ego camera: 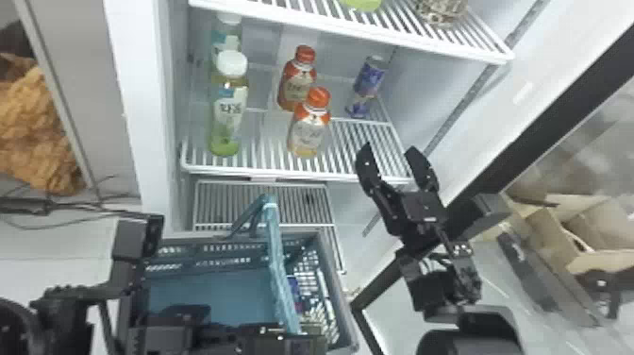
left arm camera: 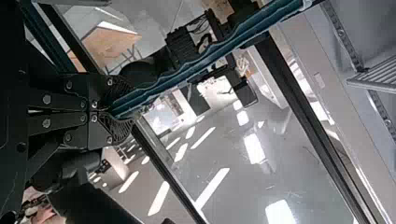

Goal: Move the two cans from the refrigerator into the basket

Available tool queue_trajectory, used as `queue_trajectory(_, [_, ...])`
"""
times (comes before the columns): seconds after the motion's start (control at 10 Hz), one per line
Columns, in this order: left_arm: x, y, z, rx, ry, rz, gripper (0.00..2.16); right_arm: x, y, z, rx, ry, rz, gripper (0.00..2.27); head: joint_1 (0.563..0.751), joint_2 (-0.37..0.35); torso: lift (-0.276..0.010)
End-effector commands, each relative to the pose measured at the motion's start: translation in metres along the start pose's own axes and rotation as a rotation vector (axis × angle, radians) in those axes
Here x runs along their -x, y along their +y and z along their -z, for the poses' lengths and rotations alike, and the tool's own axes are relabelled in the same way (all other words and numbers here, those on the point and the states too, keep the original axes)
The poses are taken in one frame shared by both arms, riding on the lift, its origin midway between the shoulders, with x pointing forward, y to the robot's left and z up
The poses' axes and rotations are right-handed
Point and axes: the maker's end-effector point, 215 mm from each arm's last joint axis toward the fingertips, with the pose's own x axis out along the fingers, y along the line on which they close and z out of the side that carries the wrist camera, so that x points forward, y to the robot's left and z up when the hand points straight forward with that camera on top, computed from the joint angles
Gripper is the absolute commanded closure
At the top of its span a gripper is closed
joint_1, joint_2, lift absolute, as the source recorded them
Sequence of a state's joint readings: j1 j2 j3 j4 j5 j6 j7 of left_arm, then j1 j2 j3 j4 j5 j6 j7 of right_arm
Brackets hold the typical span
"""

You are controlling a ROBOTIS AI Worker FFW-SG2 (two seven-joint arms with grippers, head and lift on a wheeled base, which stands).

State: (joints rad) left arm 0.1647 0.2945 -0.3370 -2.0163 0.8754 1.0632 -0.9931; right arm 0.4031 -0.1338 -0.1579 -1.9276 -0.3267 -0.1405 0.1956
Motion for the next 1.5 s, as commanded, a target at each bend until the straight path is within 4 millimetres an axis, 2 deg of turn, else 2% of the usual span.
queue_trajectory(0.0, [-0.001, 0.000, 0.002, 0.003, 0.005, 0.001, 1.19, -0.013, -0.003, 0.002, 0.006, -0.013, 0.005, 0.18, 0.695, -0.350, -0.266])
queue_trajectory(0.3, [-0.001, 0.000, 0.003, 0.005, 0.010, 0.002, 1.19, -0.039, -0.001, 0.008, 0.010, -0.018, 0.005, 0.18, 0.695, -0.350, -0.266])
queue_trajectory(1.1, [-0.003, 0.000, 0.003, 0.007, 0.015, 0.005, 1.19, -0.085, -0.029, 0.007, 0.095, -0.032, 0.074, 0.17, 0.695, -0.350, -0.266])
queue_trajectory(1.4, [-0.002, 0.002, 0.001, 0.007, 0.015, 0.002, 1.19, -0.106, -0.032, 0.012, 0.089, -0.028, 0.083, 0.18, 0.695, -0.350, -0.266])
